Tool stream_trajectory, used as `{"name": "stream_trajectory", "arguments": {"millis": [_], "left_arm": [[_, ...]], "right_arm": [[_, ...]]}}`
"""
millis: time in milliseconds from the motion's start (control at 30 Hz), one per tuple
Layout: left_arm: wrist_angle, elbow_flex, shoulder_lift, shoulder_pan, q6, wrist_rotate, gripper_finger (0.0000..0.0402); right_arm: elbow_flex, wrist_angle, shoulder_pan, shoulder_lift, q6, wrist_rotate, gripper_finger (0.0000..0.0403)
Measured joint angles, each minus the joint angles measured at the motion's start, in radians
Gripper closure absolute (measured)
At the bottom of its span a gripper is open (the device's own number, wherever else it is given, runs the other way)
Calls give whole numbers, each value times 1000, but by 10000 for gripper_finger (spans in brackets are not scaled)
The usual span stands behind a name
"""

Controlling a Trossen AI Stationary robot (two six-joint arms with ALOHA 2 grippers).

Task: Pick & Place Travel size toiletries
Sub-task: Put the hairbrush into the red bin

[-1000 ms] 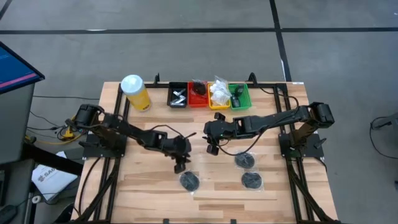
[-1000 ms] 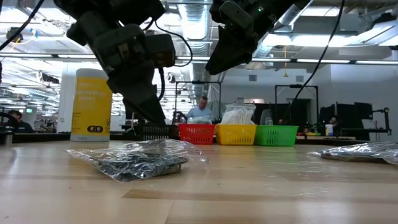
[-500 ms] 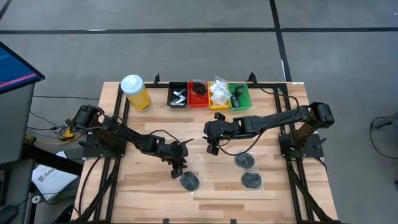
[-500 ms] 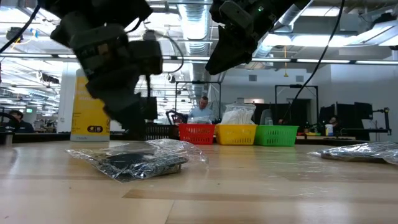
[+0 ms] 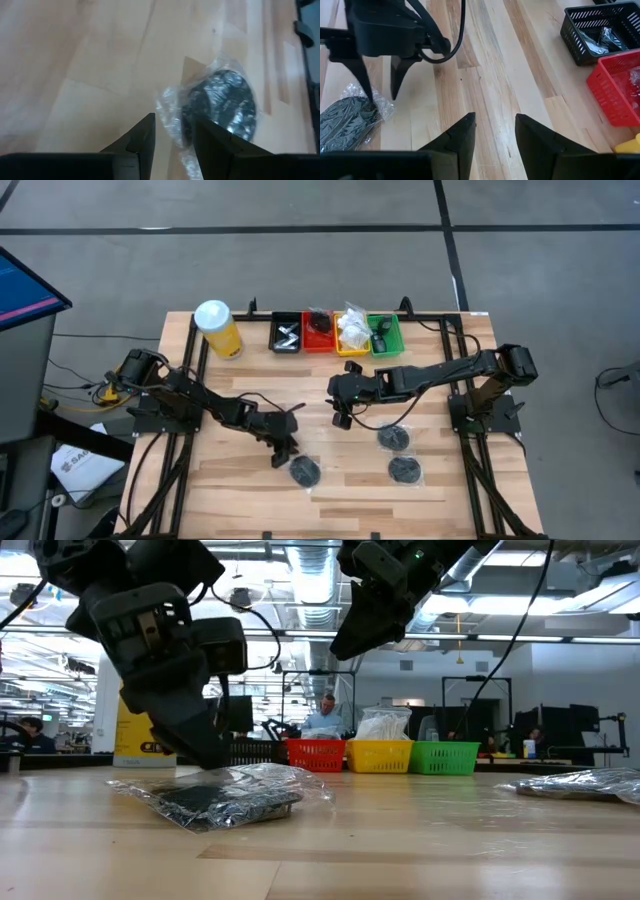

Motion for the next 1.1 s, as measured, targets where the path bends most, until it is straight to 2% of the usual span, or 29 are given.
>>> {"name": "stream_trajectory", "arguments": {"millis": [400,800,967,1100], "left_arm": [[18,-12,41,-13,-29,-8,283],[125,-8,134,-16,-56,57,285],[141,-9,137,-17,-36,90,307],[148,-10,133,-17,4,121,354]], "right_arm": [[0,2,0,0,0,0,274],[0,3,0,0,5,0,274],[0,3,0,0,7,0,274],[0,2,0,0,7,0,274]]}}
